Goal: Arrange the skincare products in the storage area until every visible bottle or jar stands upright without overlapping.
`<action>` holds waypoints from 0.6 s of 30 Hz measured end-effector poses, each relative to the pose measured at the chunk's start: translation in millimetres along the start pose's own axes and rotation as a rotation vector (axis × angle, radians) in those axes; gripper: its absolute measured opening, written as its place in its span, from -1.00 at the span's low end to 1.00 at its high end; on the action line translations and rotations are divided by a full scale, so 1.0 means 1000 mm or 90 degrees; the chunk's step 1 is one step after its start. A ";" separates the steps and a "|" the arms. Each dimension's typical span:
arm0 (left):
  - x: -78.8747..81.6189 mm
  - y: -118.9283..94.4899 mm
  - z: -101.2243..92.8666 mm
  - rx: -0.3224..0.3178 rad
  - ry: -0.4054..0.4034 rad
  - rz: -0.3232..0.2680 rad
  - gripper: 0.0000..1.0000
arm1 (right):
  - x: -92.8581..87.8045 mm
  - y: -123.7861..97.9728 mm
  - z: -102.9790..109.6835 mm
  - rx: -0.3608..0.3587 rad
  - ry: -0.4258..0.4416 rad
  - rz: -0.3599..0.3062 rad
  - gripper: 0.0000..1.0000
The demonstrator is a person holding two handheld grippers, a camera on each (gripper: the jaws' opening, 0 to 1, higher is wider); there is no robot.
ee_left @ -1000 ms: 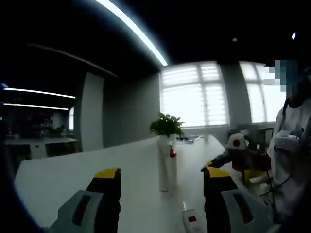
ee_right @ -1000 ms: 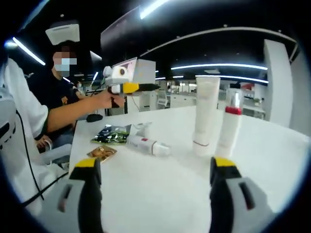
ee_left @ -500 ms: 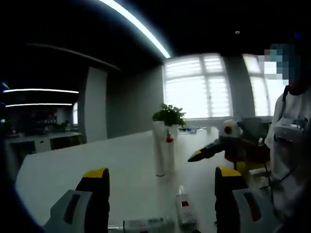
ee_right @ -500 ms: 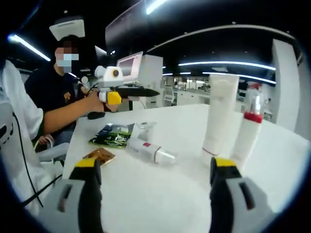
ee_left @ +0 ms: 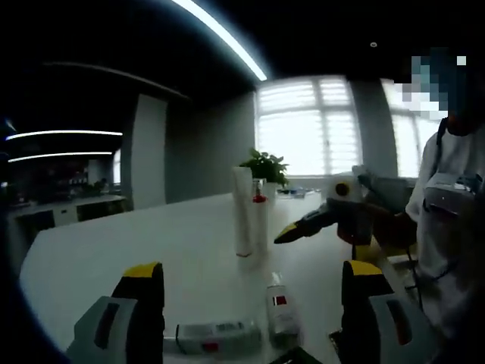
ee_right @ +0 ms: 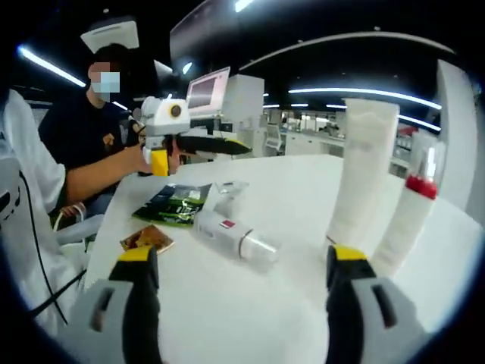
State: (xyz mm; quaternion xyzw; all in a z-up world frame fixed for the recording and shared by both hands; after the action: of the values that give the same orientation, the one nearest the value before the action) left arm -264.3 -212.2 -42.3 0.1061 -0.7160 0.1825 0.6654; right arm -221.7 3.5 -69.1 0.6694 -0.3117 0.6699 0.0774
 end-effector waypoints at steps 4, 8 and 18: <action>-0.006 0.008 -0.006 -0.003 0.003 0.032 0.93 | -0.002 0.006 -0.002 0.011 -0.005 0.013 0.81; -0.010 0.017 -0.011 -0.009 0.002 0.068 0.85 | -0.003 0.008 -0.004 0.016 -0.011 0.019 0.78; -0.017 0.036 -0.015 -0.013 0.004 0.142 0.64 | -0.006 0.011 -0.008 0.030 -0.020 0.035 0.74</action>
State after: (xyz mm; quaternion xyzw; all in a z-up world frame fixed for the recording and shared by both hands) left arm -263.8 -174.8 -63.3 0.0182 -0.7229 0.2484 0.6445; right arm -234.0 0.9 -77.4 0.6725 -0.3155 0.6684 0.0384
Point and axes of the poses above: the point that each gripper's makers call its tool centre point, and the gripper's own axes: y roughly forward along the fingers, z roughly to its left, x roughly out of its top, the point moved 7 cm from there along -y, roughly backward along the fingers, and after that the axes turned 1 degree about -z, right-handed, at the moved point
